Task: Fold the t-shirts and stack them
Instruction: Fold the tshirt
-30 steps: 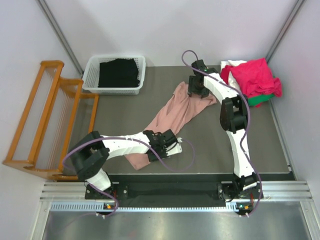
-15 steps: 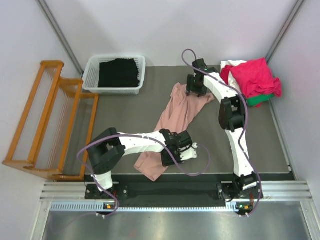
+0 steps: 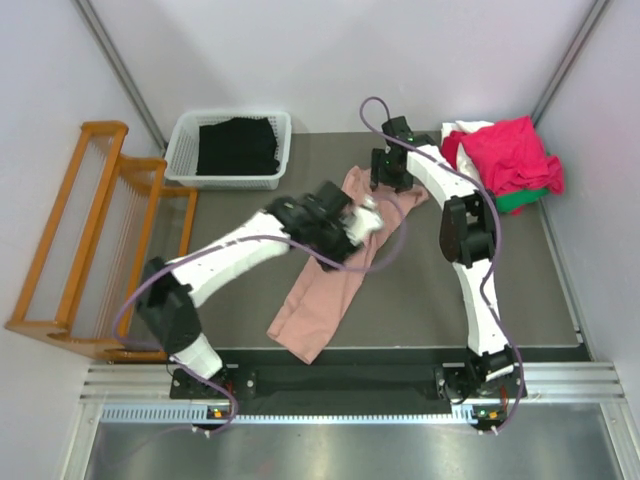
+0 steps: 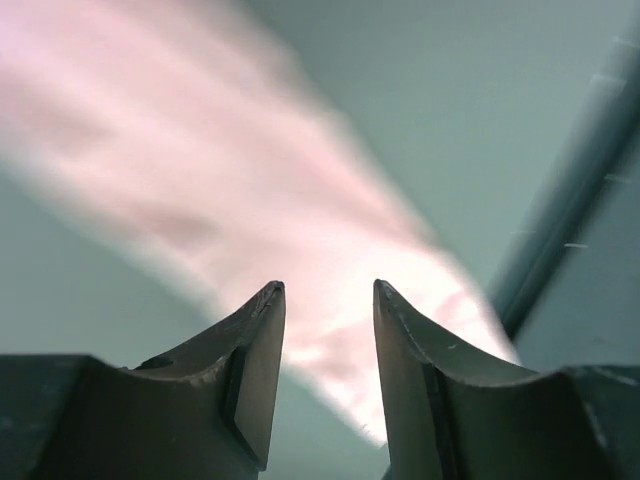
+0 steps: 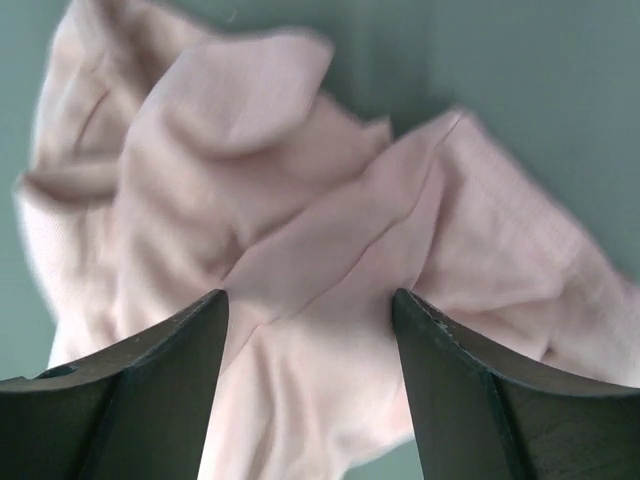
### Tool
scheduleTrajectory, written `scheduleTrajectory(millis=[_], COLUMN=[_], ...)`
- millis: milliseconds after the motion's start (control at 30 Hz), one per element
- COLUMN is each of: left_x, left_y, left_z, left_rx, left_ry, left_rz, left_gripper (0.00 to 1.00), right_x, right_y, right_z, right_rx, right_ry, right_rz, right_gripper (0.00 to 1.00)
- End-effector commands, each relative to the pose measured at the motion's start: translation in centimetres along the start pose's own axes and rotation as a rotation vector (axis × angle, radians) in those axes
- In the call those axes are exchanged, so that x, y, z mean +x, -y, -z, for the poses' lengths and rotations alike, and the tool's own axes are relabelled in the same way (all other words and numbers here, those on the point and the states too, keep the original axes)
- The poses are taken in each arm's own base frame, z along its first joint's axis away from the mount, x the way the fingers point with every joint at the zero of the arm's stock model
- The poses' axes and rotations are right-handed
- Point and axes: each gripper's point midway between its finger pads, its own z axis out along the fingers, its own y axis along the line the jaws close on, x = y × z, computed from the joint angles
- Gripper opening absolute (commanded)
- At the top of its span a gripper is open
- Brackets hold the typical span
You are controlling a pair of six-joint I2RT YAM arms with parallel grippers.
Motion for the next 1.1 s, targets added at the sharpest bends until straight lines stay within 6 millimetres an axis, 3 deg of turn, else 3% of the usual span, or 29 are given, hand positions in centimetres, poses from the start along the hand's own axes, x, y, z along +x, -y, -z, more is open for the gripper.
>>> scheduleTrajectory(millis=[0,33,100,133,200,233,300,333,400,433,500,533,600,633,733,900,1067], left_x=[5.6,8.7,10.9,12.3,13.7,15.4,16.5,18.1,18.8,20.3,21.2,21.8,22.0,22.2,22.7,23.3,23.6], left_y=[-6.3,-7.3,-7.9,-8.6,-9.7,-11.3,-12.3,-13.2,-13.6,-14.5,-15.2,-15.8,-16.0,-16.3,-17.2,-17.5,-17.2], left_z=[5.9,6.4,7.2,8.2,9.4,10.6,11.3,11.9,11.8,12.0,11.9,11.7,11.5,11.5,11.3,10.7,9.8], left_rx=[-0.165,-0.206,-0.204,-0.183,-0.175,-0.21,-0.203,-0.225,-0.221,-0.246,-0.279,-0.287,-0.27,-0.265,-0.293,-0.295,-0.275], left_ry=[-0.019,-0.053,-0.046,-0.004,0.034,0.057,0.095,0.101,0.114,0.121,0.122,0.129,0.144,0.146,0.127,0.106,0.107], left_rz=[0.146,0.186,0.256,0.346,0.43,0.512,0.571,0.636,0.676,0.727,0.773,0.808,0.858,0.885,0.939,0.973,0.98], left_gripper=[0.46,0.46,0.46,0.46,0.46,0.46,0.46,0.46,0.46,0.46,0.46,0.46,0.46,0.46,0.46,0.46,0.46], right_x=[-3.0,-3.1,-2.0,-1.4,-0.6,0.6,2.4,4.7,7.9,11.3,15.5,19.8,23.7,26.9,31.8,34.8,36.5], right_y=[-3.0,-3.9,-3.7,-4.0,-4.4,-5.2,-6.1,-7.2,-8.4,-9.6,-11.1,-12.2,-12.9,-13.1,-13.6,-14.9,-15.6], right_z=[8.4,10.4,11.3,12.7,14.1,15.2,16.1,16.9,17.4,17.8,18.1,18.4,18.8,19.3,20.6,22.7,23.3], right_rx=[-0.034,-0.043,-0.016,-0.019,-0.019,-0.025,-0.047,-0.065,-0.083,-0.094,-0.129,-0.149,-0.143,-0.129,-0.154,-0.211,-0.221], right_ry=[0.179,0.211,0.22,0.232,0.24,0.241,0.227,0.205,0.164,0.123,0.069,0.021,-0.023,-0.053,-0.094,-0.093,-0.099], right_rz=[0.05,0.061,0.078,0.092,0.119,0.157,0.197,0.249,0.306,0.361,0.43,0.502,0.589,0.66,0.762,0.845,0.921], right_gripper=[0.69,0.69,0.7,0.71,0.73,0.73,0.73,0.73,0.73,0.73,0.73,0.73,0.73,0.72,0.72,0.72,0.72])
